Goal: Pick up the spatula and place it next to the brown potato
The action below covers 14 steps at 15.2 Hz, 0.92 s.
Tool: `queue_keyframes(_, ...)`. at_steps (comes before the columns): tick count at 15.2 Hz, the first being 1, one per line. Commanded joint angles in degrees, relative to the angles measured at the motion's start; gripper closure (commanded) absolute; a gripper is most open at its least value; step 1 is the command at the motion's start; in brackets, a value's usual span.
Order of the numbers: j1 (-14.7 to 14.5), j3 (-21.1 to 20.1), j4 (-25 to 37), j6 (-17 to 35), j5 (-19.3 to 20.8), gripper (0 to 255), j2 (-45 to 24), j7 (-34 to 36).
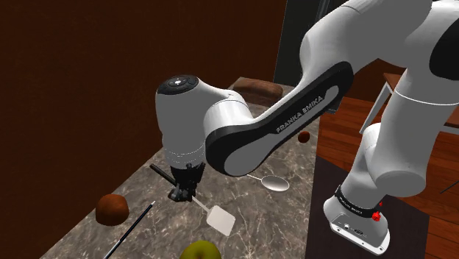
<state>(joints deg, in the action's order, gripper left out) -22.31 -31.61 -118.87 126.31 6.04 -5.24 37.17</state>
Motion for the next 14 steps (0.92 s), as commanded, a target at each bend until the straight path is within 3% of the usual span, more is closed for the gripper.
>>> queue_keyframes(1, 0.0, 0.1, -0.9, 1.4, 0.5, 255, -0.5, 0.3)
queue_keyframes(8, -0.5, 0.5, -3.2, 6.2, 3.1, 255, -3.7, 2.3)
queue_keyframes(14, -0.5, 0.5, -3.2, 6.2, 3.1, 255, -3.7, 2.3)
